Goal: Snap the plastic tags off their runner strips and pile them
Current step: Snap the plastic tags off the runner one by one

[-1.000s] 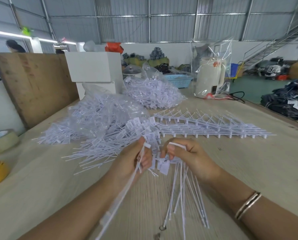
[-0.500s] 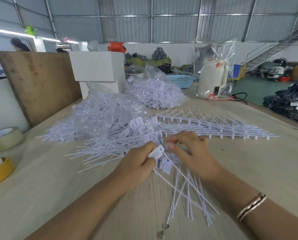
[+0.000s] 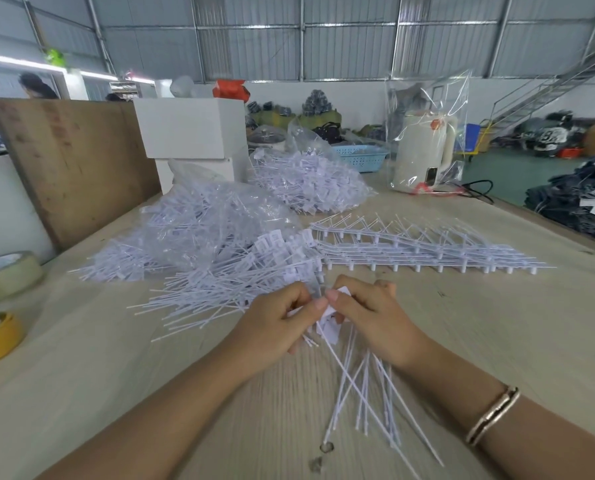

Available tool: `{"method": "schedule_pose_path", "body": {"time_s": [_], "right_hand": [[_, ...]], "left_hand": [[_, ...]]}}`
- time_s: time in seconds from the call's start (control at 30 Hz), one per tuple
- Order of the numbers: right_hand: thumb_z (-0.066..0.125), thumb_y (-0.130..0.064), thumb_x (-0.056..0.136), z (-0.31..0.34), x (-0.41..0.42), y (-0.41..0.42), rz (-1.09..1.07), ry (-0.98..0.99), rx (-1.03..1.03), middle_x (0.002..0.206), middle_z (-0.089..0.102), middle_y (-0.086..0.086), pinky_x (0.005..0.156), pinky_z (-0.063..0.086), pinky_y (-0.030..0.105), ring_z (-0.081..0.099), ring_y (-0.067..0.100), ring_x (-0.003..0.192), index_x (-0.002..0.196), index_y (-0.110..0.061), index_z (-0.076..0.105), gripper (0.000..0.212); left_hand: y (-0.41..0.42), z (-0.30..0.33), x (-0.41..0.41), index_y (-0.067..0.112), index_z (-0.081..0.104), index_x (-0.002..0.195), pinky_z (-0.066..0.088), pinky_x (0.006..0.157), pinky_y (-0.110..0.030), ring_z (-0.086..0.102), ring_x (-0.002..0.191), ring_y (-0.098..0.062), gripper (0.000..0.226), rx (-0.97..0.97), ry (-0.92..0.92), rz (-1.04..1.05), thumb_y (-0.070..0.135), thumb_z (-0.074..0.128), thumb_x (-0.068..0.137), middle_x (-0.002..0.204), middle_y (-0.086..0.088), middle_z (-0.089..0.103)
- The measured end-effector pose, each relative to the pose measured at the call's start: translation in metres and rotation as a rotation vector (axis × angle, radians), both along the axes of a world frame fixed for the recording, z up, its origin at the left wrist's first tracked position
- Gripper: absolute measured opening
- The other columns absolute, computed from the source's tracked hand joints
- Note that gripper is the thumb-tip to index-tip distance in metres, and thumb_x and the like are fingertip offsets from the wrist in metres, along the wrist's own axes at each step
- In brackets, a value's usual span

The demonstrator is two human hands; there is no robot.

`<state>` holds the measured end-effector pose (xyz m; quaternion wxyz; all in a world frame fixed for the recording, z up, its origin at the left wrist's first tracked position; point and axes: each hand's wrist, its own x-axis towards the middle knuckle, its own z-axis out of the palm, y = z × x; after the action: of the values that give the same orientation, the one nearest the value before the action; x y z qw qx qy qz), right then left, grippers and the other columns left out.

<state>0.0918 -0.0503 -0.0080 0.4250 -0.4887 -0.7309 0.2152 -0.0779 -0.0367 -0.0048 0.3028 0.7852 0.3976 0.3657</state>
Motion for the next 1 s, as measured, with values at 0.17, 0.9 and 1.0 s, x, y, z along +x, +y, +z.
{"method": "schedule_pose_path", "body": {"time_s": [0.17, 0.9, 1.0], "right_hand": [[0.060, -0.026, 0.088, 0.004, 0.003, 0.000, 0.269, 0.250, -0.100, 0.061, 0.060, -0.011, 0.072, 0.041, 0.020, 0.055, 0.003, 0.065, 0.059, -0.031, 0.063, 0.029], [0.052, -0.014, 0.088, 0.006, -0.008, -0.001, 0.377, 0.483, 0.061, 0.057, 0.059, -0.005, 0.063, 0.044, 0.021, 0.054, 0.012, 0.056, 0.061, -0.022, 0.064, 0.030], [0.047, -0.018, 0.088, 0.011, 0.003, 0.002, 0.450, 0.607, -0.075, 0.063, 0.066, 0.005, 0.060, 0.046, 0.022, 0.055, 0.017, 0.054, 0.064, -0.018, 0.069, 0.032]], "left_hand": [[-0.002, -0.003, -0.002, 0.021, 0.053, 0.078, 0.039, 0.049, -0.015, 0.043, 0.044, -0.006, 0.028, -0.175, -0.159, -0.134, 0.048, 0.051, 0.082, 0.047, 0.009, 0.048], [-0.010, 0.000, 0.022, 0.016, 0.063, 0.062, 0.040, 0.042, -0.015, 0.042, 0.039, -0.007, 0.019, -0.698, -1.055, -0.374, 0.026, 0.060, 0.079, 0.041, 0.003, 0.042], [-0.006, 0.002, 0.015, 0.016, 0.065, 0.066, 0.035, 0.039, -0.015, 0.038, 0.036, -0.005, 0.019, -0.720, -1.121, -0.377, 0.026, 0.058, 0.080, 0.041, 0.005, 0.041]]}}
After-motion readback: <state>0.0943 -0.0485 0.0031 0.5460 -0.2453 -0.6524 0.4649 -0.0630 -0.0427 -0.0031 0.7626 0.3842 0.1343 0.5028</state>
